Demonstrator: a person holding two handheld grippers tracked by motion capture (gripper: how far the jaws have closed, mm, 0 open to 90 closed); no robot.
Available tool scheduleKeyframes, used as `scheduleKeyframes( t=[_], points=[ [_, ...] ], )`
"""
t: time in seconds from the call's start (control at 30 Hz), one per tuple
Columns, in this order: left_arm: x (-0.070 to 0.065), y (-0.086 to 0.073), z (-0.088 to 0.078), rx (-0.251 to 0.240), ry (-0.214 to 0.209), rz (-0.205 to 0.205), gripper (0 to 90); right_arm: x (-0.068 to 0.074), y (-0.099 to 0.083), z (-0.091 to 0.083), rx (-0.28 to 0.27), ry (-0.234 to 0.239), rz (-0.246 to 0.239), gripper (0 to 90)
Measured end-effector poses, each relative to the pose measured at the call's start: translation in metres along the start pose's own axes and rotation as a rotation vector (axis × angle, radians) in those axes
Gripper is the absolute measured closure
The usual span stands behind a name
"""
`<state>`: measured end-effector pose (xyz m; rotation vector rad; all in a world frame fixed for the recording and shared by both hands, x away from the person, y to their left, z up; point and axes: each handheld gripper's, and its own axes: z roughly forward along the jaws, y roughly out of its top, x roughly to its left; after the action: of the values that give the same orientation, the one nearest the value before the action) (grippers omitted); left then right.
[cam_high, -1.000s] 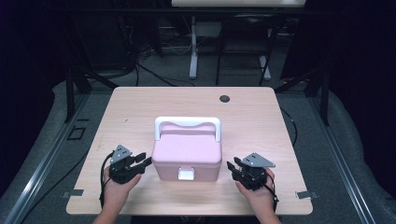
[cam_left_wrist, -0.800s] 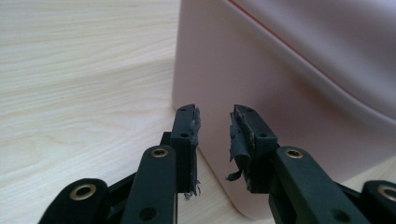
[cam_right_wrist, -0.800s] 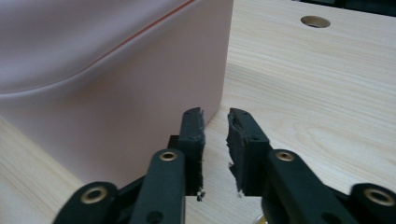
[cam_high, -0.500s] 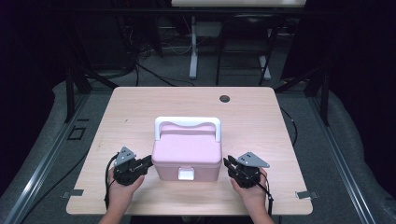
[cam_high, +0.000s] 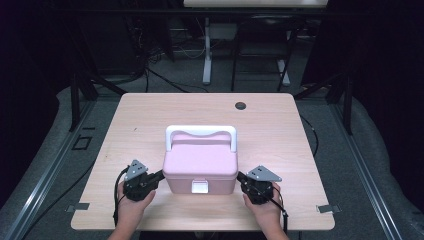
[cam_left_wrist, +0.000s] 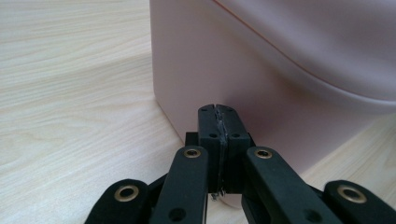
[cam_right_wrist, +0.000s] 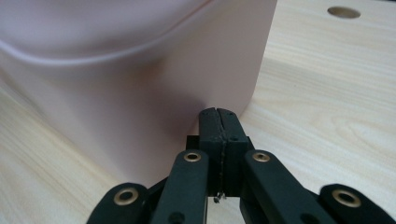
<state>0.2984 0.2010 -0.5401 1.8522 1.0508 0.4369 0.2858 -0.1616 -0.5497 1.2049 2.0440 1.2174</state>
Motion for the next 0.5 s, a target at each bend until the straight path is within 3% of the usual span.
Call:
scheduleKeyframes(
  t=[0.13,0.3,0.4,0.5],
  points=[
    [-0.0038,-0.0014,-0.0033,0.01,-0.01,0.007,89.8,-0.0009,-0.0025,-0.0008,0.014,0.005,0.029,90.0],
    [-0.006,0.0005,-0.0046,0.031,-0.011,-0.013,89.9,0.0001,-0.0013,-0.0037,0.035,0.011,0.025,90.0],
    [-0.0078,0.0017,-0.0071,0.051,-0.008,0.009,90.0,0.0007,0.0012,-0.0069,0.067,0.025,-0.014,90.0],
    [-0.0081,0.0011,-0.0096,0.061,-0.027,-0.009,90.0,0.0012,0.0036,-0.0095,0.096,0.029,-0.04,90.0]
  ],
)
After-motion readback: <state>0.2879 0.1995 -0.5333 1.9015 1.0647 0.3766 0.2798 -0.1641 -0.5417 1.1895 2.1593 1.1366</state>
